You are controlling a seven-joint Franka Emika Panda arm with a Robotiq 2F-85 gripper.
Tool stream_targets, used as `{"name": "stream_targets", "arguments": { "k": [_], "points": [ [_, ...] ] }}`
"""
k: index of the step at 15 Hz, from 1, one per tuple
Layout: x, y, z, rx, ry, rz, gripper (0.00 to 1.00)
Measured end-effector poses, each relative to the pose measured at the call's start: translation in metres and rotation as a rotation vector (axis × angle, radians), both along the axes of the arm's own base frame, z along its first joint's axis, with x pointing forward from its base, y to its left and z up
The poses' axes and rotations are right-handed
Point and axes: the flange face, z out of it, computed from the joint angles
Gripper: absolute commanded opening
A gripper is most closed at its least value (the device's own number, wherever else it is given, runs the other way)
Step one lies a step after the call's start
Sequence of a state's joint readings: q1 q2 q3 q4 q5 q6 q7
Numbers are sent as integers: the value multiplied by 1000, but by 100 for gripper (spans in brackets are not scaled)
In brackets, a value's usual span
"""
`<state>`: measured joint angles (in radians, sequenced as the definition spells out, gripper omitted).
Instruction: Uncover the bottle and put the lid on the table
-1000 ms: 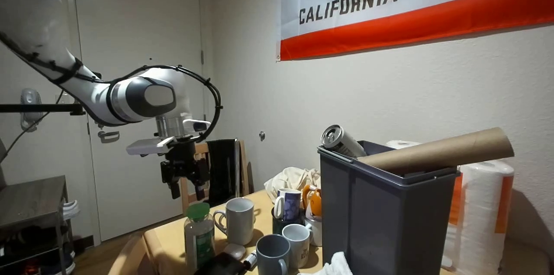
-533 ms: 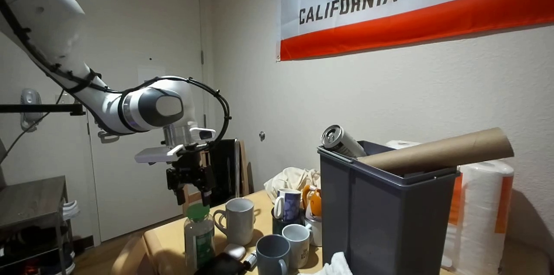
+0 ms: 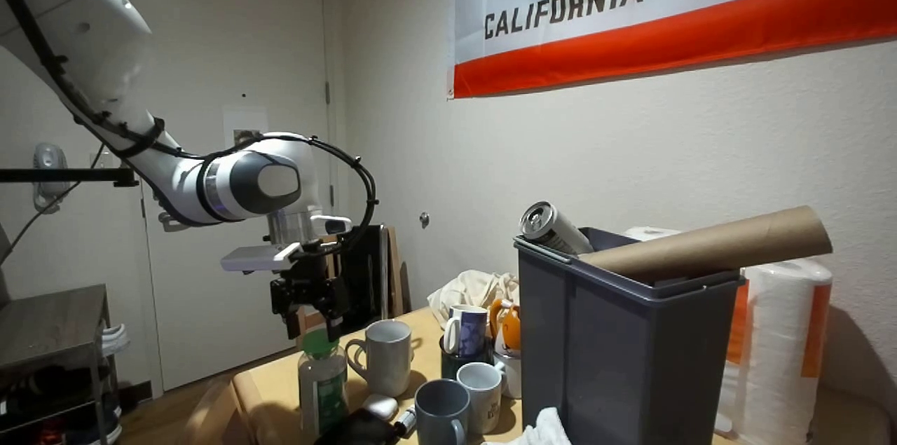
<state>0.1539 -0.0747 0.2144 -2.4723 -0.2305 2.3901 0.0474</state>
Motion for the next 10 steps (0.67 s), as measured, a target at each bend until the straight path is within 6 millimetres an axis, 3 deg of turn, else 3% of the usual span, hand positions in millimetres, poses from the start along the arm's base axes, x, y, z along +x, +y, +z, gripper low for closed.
{"name": "stream_targets", "arguments": {
  "k": [4,10],
  "points": [
    [1,0,-1,2,-2,1,40],
    [3,1,0,-4,-10,11,40]
  ]
}}
